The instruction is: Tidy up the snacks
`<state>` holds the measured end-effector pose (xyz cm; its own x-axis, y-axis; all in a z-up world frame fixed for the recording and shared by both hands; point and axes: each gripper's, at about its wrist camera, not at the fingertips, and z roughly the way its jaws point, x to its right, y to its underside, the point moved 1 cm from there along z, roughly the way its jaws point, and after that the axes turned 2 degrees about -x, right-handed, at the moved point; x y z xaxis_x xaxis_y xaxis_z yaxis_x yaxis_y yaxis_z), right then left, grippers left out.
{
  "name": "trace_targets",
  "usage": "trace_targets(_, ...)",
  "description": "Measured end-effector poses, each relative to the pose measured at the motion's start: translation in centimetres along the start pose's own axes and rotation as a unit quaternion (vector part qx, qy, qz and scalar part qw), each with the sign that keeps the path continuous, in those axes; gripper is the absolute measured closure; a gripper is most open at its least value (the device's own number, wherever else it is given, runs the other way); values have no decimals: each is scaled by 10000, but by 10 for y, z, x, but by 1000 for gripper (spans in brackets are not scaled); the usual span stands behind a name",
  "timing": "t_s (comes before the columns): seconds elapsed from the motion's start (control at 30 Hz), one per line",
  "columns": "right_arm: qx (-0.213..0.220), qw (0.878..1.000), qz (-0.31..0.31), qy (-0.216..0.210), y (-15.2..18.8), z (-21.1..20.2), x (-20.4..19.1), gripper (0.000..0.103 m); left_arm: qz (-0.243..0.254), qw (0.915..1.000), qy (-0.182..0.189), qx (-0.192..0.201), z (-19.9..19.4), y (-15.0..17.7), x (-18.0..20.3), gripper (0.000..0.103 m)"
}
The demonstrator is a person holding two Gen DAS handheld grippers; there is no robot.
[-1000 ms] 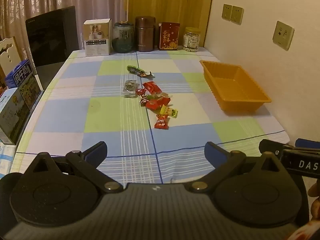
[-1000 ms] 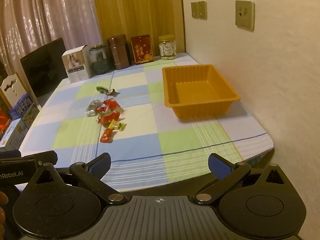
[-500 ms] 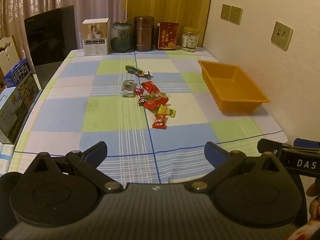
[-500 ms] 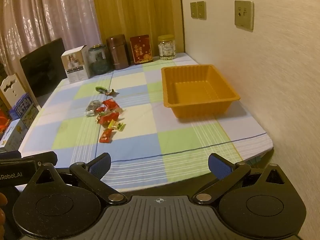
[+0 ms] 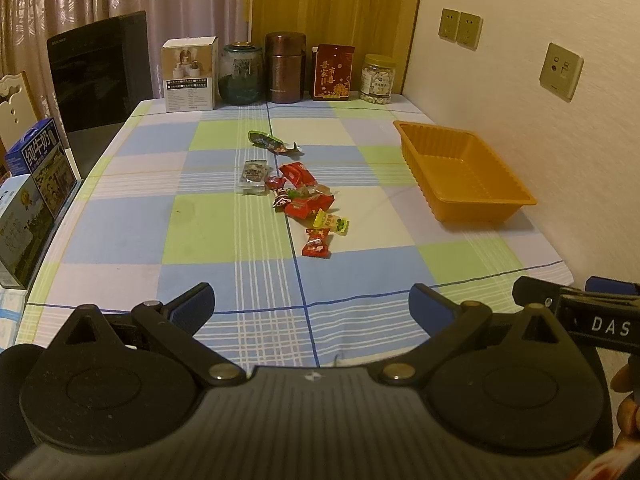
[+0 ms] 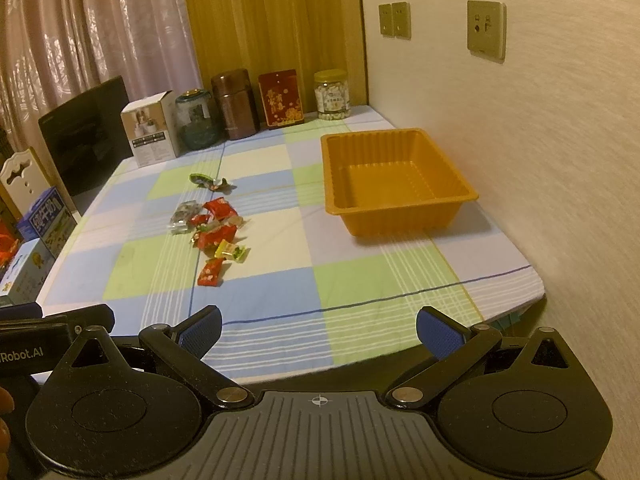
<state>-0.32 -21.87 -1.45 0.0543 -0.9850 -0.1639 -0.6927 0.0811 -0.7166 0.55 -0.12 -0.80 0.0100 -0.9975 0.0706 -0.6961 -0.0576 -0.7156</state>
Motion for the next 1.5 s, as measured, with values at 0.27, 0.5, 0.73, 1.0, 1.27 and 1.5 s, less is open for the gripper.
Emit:
trace_targets(0.27, 13, 10000, -1, 13, 0, -1, 0, 0, 3, 10000, 11, -3, 0, 0, 0, 0)
trace_targets(0.5, 6, 10000, 2, 14, 0, 0, 1, 0, 7, 10000, 9, -7, 0, 0, 0, 0)
trace_targets(0.73, 3, 10000, 1, 14, 0, 0, 1, 0, 7, 10000, 3, -7, 0, 0, 0, 0)
trace_targets(1.0, -1, 10000, 14, 15, 1, 1, 3, 0, 2, 10000, 8, -8, 0, 0, 1, 0)
trace_targets(1.27, -1, 10000, 9, 23, 1, 0, 3, 0, 11, 10000, 4, -9, 0, 0, 3, 0)
trace_targets(1.5, -9, 10000, 12, 24, 1, 1, 3, 0, 18, 10000, 6, -13, 1, -1, 5, 0)
